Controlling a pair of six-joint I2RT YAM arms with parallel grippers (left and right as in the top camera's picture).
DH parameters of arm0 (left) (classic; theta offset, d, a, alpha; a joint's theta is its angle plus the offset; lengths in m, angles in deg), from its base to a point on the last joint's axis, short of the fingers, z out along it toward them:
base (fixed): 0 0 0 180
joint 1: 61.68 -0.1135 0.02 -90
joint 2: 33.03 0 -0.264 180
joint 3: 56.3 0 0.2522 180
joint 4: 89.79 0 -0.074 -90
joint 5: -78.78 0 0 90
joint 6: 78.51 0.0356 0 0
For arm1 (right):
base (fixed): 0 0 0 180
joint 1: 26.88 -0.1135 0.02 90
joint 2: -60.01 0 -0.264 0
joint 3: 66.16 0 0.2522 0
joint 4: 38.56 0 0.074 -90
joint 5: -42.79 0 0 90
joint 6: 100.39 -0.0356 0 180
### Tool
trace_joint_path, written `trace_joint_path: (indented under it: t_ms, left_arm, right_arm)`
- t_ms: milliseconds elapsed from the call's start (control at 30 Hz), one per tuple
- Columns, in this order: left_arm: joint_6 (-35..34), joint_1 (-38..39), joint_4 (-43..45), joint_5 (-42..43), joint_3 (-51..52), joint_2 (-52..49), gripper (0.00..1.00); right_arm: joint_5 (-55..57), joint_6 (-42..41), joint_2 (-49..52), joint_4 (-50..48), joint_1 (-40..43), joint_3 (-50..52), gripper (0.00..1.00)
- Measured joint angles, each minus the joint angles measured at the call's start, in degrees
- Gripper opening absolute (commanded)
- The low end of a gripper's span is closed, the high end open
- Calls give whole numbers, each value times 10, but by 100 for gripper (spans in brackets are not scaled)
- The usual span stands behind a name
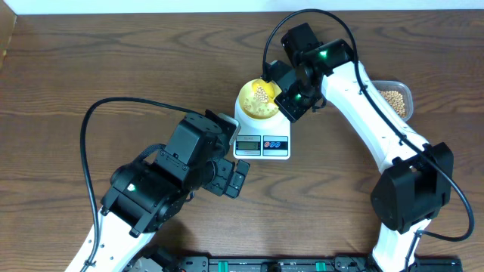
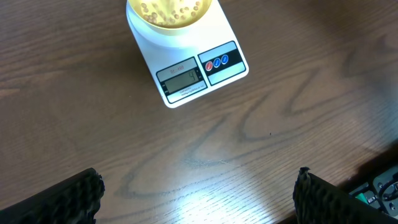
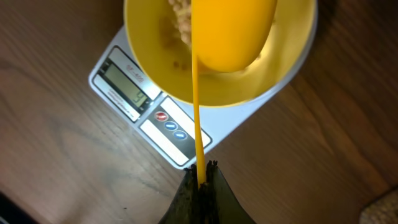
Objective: Scoop item into bowl and weigh 50g on scale
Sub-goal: 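Tip the scoop to pour soybeans into the yellow bowl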
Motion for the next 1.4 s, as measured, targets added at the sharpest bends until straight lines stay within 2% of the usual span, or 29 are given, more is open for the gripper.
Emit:
trace_joint_path:
  t_ms: [1400]
  left_arm:
    - [0, 0, 0, 0, 0, 0, 100]
  right_arm:
    - [186, 2, 0, 20, -72, -26, 1]
